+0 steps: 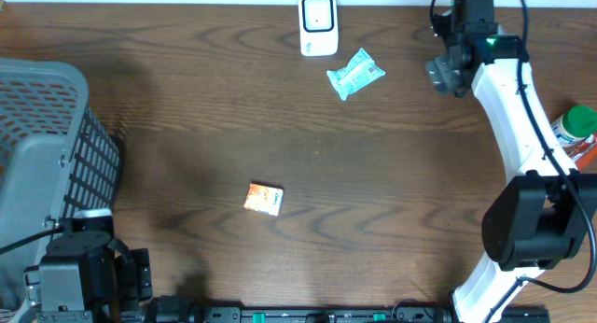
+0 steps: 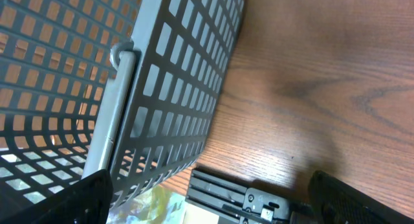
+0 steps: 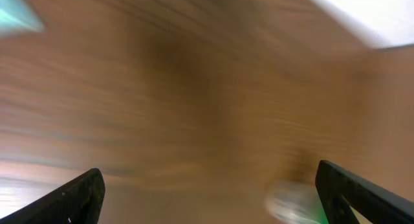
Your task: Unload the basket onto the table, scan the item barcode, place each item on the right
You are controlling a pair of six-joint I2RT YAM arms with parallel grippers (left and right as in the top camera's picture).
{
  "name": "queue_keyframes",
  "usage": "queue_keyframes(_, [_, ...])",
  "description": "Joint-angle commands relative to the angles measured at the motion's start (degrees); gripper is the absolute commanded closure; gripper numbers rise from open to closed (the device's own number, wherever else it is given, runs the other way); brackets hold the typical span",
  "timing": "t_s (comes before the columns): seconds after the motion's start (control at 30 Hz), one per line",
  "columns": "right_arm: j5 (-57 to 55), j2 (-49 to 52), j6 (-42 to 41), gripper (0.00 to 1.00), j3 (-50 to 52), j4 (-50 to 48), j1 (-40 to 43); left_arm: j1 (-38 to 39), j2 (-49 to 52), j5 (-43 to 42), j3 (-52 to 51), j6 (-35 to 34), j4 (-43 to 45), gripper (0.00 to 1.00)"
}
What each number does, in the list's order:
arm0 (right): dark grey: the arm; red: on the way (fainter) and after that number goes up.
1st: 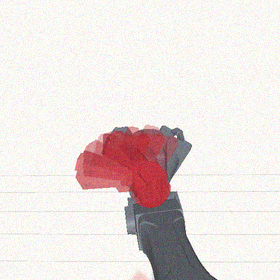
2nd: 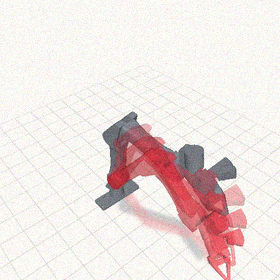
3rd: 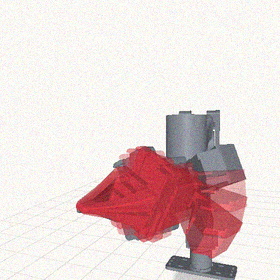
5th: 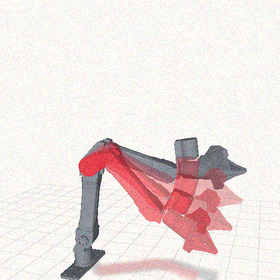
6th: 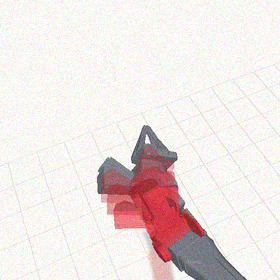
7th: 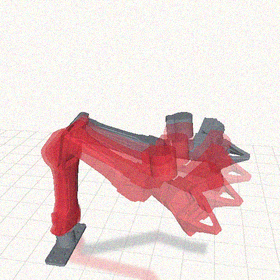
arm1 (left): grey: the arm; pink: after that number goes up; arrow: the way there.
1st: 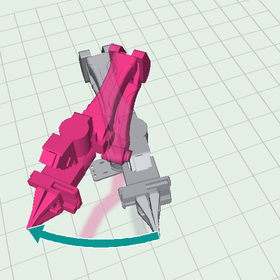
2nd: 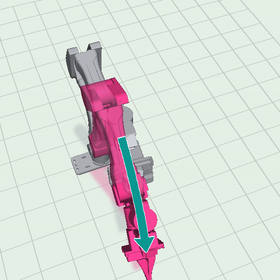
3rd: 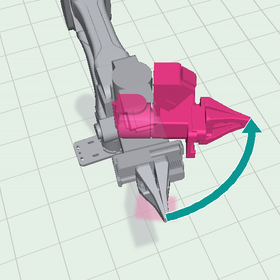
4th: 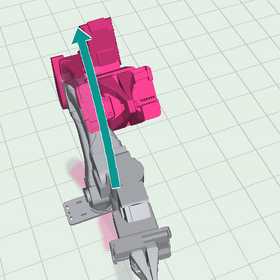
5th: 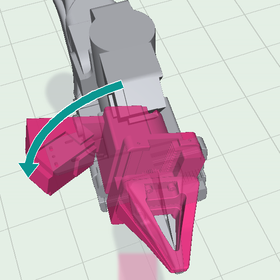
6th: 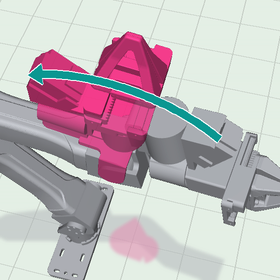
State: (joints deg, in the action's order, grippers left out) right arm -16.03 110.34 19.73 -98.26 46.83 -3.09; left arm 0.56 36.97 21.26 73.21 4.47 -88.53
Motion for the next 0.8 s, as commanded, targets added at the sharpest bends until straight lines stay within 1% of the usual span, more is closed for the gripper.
queue_keyframes(0.0, [22.2,-0.5,-18.5,0.01,0.8,0.2,-2.0,0.2,-0.1,0.2,0.1,-0.3,-0.1,0.04])
queue_keyframes(0.13, [11.3,-0.4,-22.3,0.01,1.6,0.3,-8.3,0.2,-0.1,0.2,0.1,-0.3,-0.1,0.04])
queue_keyframes(0.23, [3.6,1.6,-27.0,0.01,1.7,0.1,-14.8,0.2,-0.1,0.2,0.1,-0.3,-0.1,0.04])
queue_keyframes(0.3, [2.7,3.5,-28.7,0.01,1.7,-1.0,-17.2,0.2,-0.1,0.2,0.1,-0.3,-0.1,0.04])
queue_keyframes(0.33, [1.6,6.3,-30.8,0.01,1.7,-3.0,-18.9,0.2,-0.1,0.2,0.1,-0.3,-0.1,0.04])
queue_keyframes(0.37, [0.9,7.4,-32.5,0.03,1.7,-4.0,-19.2,0.2,-0.1,0.2,0.1,-0.3,-0.1,0.04])
queue_keyframes(0.4, [0.9,8.3,-33.6,0.1,1.7,-4.9,-19.4,0.2,-0.1,0.2,0.1,-0.3,-0.1,0.03])
queue_keyframes(0.43, [1.0,10.3,-34.8,0.22,1.7,-7.3,-19.6,0.2,-0.1,0.2,0.1,-0.3,-0.1,0.04])
queue_keyframes(0.47, [1.1,11.1,-35.3,0.28,1.7,-8.3,-19.7,0.2,-0.1,0.2,0.1,-0.3,-0.1,0.04])
queue_keyframes(0.5, [1.1,12.7,-35.6,0.28,1.7,-10.5,-19.9,0.2,-0.1,0.2,0.1,-0.3,-0.1,0.04])
queue_keyframes(0.53, [1.1,13.8,-35.6,0.11,1.7,-11.8,-20.2,0.2,-0.1,0.2,0.1,-0.3,-0.1,0.04])
queue_keyframes(0.57, [1.0,15.0,-35.5,0.01,1.7,-13.2,-20.6,0.2,-0.1,0.2,0.1,-0.3,-0.1,0.04])
queue_keyframes(0.63, [-1.4,16.9,-34.1,0.01,1.7,-15.1,-21.7,0.2,-0.1,0.2,0.1,-0.3,-0.2,0.04])
queue_keyframes(0.77, [-10.6,19.2,-30.8,0.01,1.7,-19.5,-25.2,0.2,-0.1,0.2,0.1,-0.3,-0.1,0.04])
